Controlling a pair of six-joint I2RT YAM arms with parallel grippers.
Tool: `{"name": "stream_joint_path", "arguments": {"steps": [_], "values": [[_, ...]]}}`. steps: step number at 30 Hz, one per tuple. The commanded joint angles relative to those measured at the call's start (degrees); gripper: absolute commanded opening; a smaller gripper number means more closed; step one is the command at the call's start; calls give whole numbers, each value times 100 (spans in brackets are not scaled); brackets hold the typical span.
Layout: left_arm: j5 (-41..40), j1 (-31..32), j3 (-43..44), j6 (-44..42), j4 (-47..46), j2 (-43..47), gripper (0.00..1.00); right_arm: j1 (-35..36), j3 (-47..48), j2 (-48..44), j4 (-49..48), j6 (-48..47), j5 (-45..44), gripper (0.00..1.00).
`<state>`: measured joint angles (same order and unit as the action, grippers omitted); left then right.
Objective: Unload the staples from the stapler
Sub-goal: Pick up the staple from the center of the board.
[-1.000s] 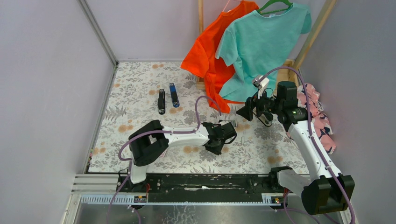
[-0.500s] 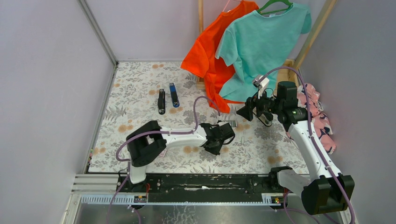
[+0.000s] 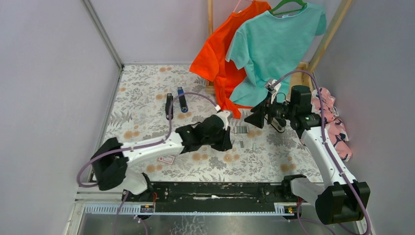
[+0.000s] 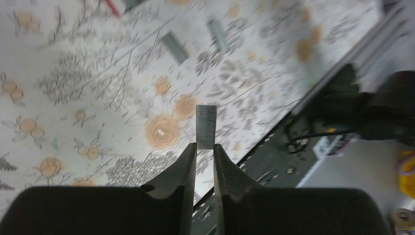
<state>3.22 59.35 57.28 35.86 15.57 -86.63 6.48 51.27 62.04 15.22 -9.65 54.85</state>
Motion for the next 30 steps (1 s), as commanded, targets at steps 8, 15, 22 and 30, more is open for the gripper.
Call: {"name": "stream_joint_path", "arguments": {"steps": [8,15,22,30], "values": [[1224,-702,-745,252,-3257,1645,21,-25,462,280,-2866,2862,1943,79],[1664,-868,-760,687,-4530,1918,21,114,288,485,-6940,6688,2098,79],[2052,-960,-872,1105,-5333,2045,21,602,474,493,-7285,7252,2005,78],[2162,-995,-902,1221,-5514,2103,21,876,575,486,-7340,7460,2205,77]]}}
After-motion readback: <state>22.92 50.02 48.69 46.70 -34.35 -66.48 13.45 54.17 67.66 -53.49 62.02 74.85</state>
